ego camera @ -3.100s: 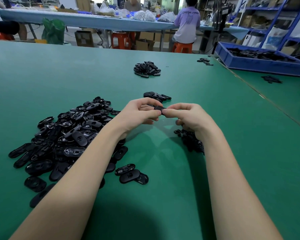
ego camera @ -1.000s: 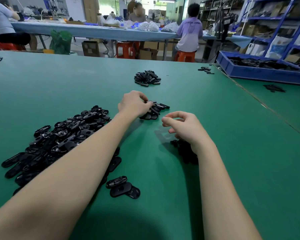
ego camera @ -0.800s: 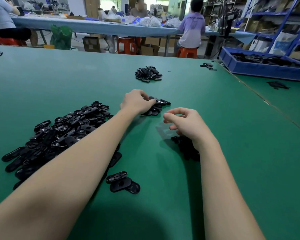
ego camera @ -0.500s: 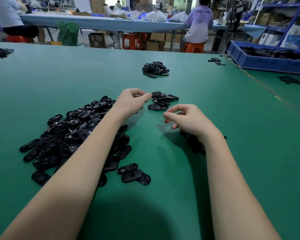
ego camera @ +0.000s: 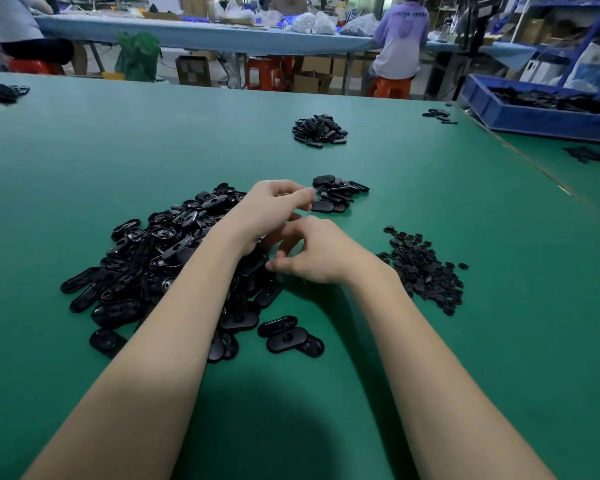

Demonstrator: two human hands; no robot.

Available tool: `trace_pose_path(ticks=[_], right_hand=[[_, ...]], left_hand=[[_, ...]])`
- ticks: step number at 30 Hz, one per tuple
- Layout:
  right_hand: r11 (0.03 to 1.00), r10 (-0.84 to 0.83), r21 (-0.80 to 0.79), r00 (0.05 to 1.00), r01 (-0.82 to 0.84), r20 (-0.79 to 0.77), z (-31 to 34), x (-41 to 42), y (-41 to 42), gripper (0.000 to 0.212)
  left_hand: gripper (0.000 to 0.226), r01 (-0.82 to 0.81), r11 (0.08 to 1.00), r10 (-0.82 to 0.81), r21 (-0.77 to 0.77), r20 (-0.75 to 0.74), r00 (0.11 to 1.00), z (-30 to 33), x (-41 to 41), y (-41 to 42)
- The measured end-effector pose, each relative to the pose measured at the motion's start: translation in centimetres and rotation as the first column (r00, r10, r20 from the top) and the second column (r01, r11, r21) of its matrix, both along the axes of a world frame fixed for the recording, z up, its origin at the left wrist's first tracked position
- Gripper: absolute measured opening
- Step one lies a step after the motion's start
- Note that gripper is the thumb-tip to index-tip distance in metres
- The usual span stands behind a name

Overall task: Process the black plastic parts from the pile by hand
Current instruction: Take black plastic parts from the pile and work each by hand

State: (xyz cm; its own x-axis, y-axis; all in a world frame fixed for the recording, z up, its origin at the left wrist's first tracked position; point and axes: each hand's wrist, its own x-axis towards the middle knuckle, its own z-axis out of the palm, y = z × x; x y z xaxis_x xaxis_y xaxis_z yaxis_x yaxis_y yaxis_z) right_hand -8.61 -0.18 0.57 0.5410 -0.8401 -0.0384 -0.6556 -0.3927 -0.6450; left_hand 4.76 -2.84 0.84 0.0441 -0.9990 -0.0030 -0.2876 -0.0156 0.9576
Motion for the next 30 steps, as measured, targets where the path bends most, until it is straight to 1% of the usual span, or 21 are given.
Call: trace_pose_path(ticks=[1, 3, 6, 10, 14, 16, 19, 25, 30], right_hand=[[1.000, -0.001, -0.017, 1.000, 0.001, -0.007, -0.1, 0.2, 0.1, 0.019], [1.000, -0.004, -0.026, 1.000, 0.004, 0.014, -0.2, 0.3, 0.1, 0.014], [1.000, -0.008, 0.010, 0.998, 0.008, 0.061, -0.2, -0.1, 0.0, 0.009], [0.998, -0.038, 0.054, 0.995, 0.034, 0.089, 0.1, -0.8, -0.2, 0.013], [0.993, -0.102, 0.077, 0.990, 0.094, 0.101, 0.3, -1.2, -0.4, 0.013], [0.988, -0.141, 0.086, 0.982, 0.131, 0.122, 0.3, -1.5, -0.6, 0.014], [0.973, -0.218, 0.118, 0.962, 0.200, 0.165, 0.5, -2.6, -0.9, 0.015], [0.936, -0.350, 0.129, 0.900, 0.327, 0.261, 1.1, -6.0, -1.5, 0.013], [0.918, -0.394, 0.099, 0.846, 0.385, 0.359, 1.8, -8.3, -1.8, 0.010]], left_hand=[[0.020, -0.001, 1.000, 0.001, 0.001, -0.003, 1.000, 0.0, 0.0, 0.0], [0.020, 0.000, 1.000, 0.000, -0.007, -0.003, 1.000, 0.0, 0.1, 0.0], [0.021, 0.007, 1.000, -0.007, -0.009, -0.011, 1.000, 0.1, 0.2, 0.0], [0.019, 0.031, 1.000, -0.031, -0.001, 0.007, 1.000, 0.2, 0.3, 0.1], [0.018, 0.038, 0.999, -0.038, -0.002, -0.032, 0.999, 0.3, 0.4, 0.3], [0.018, 0.042, 0.999, -0.043, -0.002, -0.029, 0.999, 0.3, 0.3, 0.3], [0.020, 0.054, 0.999, -0.054, -0.005, 0.006, 0.999, 0.4, 0.2, 0.4], [0.024, 0.088, 0.996, -0.090, 0.027, 0.065, 0.994, 0.5, -0.3, 0.6], [0.022, 0.223, 0.964, -0.229, 0.142, 0.026, 0.973, 0.5, -1.2, 0.9]])
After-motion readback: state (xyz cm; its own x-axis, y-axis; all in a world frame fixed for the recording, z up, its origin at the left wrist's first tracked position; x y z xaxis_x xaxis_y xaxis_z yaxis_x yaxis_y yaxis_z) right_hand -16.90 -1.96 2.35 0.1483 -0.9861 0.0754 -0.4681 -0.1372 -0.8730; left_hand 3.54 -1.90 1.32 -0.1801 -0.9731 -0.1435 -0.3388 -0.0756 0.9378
